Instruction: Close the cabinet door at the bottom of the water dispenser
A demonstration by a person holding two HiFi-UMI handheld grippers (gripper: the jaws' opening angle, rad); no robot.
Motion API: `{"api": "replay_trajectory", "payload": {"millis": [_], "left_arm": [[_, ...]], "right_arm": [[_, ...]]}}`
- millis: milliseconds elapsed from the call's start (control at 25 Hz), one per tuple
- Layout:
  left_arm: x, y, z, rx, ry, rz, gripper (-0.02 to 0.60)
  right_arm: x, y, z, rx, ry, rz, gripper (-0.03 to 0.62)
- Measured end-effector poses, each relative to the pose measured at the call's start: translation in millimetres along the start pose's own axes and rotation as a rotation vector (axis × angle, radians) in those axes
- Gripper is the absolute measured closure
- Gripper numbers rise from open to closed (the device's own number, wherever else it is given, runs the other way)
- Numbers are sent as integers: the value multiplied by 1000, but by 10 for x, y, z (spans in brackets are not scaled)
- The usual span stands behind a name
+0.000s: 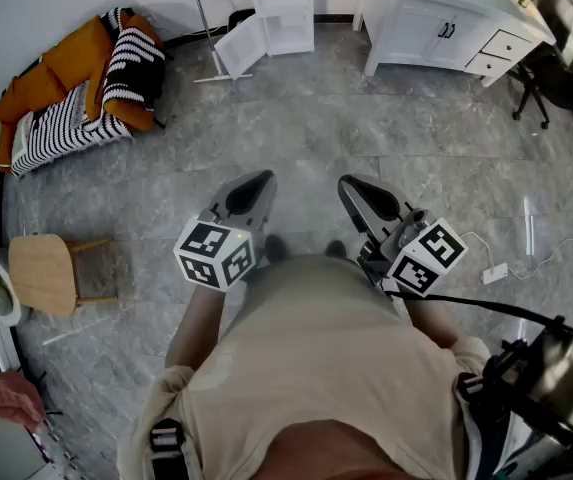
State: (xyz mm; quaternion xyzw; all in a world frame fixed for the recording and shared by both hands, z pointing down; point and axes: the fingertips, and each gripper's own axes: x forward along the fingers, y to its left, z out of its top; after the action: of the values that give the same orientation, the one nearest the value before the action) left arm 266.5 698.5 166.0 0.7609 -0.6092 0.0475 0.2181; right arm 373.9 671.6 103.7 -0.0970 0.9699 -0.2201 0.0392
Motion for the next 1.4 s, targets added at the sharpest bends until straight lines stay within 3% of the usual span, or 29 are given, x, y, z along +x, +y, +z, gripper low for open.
{"api": "replay_trajectory", "payload": {"millis": [480,720,1080,1400], "left_arm": [[289,-490,-49,-8,9,30,591],[386,-721,-125,51,28,79,591],[472,-715,-177,-7,34,104,591],[482,-467,-178,-24,29,73,591]], "right_arm": [[-431,-286,52,44,14,25,580],[-606,-397,19,52,45,73,580],[-570,-417,20,51,81,127,580],[-396,-464,-46,53,108,78,580]]}}
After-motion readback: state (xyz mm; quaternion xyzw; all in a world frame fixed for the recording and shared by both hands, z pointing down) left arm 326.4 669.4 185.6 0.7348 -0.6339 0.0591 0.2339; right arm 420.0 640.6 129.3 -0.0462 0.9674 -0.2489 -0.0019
